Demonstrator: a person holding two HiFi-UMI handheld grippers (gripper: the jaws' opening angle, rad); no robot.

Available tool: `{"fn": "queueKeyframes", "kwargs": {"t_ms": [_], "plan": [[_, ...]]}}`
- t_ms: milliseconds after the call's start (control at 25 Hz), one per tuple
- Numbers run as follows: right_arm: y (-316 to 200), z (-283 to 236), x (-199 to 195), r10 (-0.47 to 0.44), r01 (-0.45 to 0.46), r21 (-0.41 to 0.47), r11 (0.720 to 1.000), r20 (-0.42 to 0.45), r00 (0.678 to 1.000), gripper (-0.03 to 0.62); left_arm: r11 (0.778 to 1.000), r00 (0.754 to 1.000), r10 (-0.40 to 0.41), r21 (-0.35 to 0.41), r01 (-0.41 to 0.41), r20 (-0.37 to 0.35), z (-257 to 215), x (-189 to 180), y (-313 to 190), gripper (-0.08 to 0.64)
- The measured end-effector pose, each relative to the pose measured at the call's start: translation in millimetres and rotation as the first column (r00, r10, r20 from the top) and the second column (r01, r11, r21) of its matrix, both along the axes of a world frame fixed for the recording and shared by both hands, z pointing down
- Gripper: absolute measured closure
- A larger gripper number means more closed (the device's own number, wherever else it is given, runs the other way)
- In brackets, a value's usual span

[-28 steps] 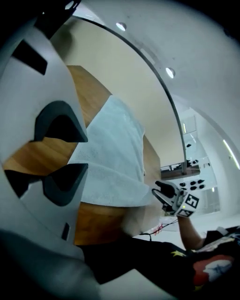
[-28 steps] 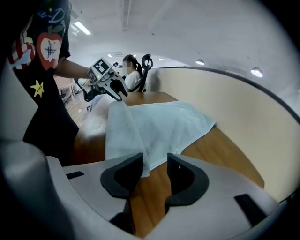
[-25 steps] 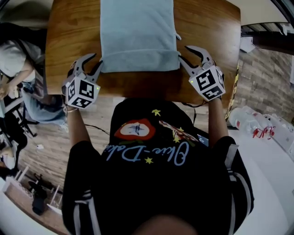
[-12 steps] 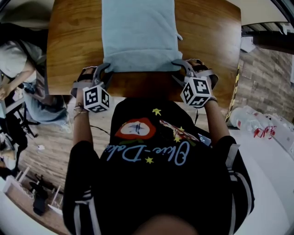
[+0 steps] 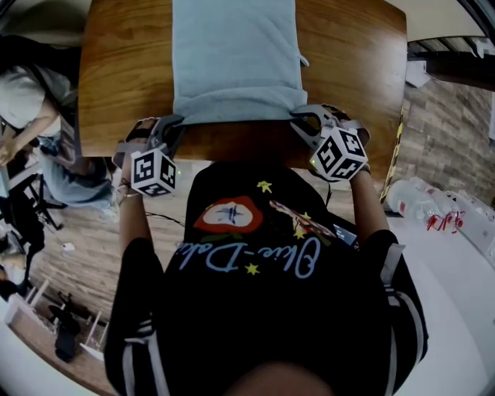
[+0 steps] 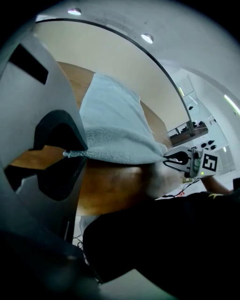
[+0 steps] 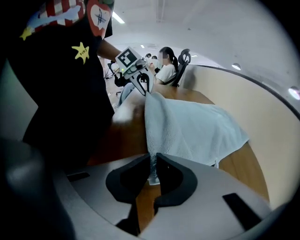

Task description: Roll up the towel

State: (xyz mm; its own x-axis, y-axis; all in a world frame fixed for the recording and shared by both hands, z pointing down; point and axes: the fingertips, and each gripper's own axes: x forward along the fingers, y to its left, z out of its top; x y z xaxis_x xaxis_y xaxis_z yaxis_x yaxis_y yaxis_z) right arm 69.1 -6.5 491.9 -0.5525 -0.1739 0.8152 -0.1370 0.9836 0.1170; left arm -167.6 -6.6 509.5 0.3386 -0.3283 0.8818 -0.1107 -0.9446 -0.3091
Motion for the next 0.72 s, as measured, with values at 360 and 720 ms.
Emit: {"fn": "queueKeyframes", "kwargs": {"t_ms": [360, 720], "plan": [[36.2, -27.6, -5.9, 0.078, -0.034, -0.262, 0.964, 0.159, 0.984, 0.561, 0.972, 0.993, -0.063, -0.231, 0.037, -0.104, -24.0, -3.5, 40.6, 0.526], [-11.9, -45.0, -6.5, 0.279, -0.153, -0.389, 0.908, 0.291, 0.915, 0.561, 0.940, 0.964, -0.194, -0.316, 0.129, -0.183, -38.3, -13.3, 1.1, 0.526]]}}
